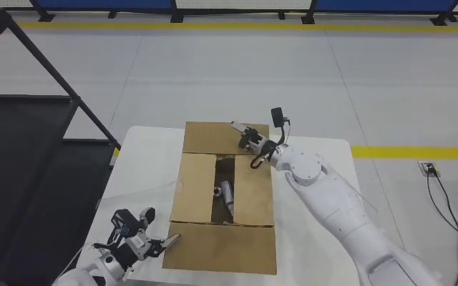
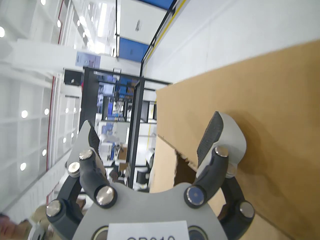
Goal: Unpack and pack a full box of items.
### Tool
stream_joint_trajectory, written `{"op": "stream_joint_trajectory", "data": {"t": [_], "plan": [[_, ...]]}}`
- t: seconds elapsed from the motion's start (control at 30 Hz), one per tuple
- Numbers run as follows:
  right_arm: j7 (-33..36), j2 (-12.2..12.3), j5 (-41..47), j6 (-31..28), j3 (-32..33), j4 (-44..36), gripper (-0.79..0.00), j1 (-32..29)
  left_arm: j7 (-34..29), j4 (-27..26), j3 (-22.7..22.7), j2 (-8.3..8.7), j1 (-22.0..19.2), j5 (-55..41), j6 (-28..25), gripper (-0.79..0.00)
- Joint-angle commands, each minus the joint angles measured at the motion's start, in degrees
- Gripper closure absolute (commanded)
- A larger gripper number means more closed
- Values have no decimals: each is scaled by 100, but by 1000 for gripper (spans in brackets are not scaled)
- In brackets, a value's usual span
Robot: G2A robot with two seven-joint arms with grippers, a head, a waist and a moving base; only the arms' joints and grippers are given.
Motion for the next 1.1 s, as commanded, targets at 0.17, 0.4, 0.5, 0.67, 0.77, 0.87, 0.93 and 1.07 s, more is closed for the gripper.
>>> {"op": "stream_joint_trajectory", "data": {"t": [0.17,0.4,0.5,0.67,0.77,0.87,0.93,1.07], "plan": [[1544,178,-433,694,28,-965,-785,-324,153,-123,-574,33,124,-528,123,-785],[1629,54,-571,1328,-202,-1096,-785,-344,101,-34,-723,51,147,-700,131,-785],[1589,-77,-499,1438,-354,-870,-785,-248,104,-33,-726,55,164,-730,120,-785],[1764,-333,-32,1298,-506,-361,-785,-64,84,-95,-681,59,198,-671,105,-785],[1972,-469,266,1032,-524,-18,-785,77,49,-129,-595,61,184,-599,88,-785],[2272,-566,661,692,-437,244,-785,190,7,-188,-466,61,163,-477,74,-785],[2458,-605,861,526,-363,394,-785,262,-31,-237,-372,61,149,-356,73,-785],[2777,-676,1188,275,-247,510,-785,354,-94,-367,-117,56,120,-41,121,-785]]}}
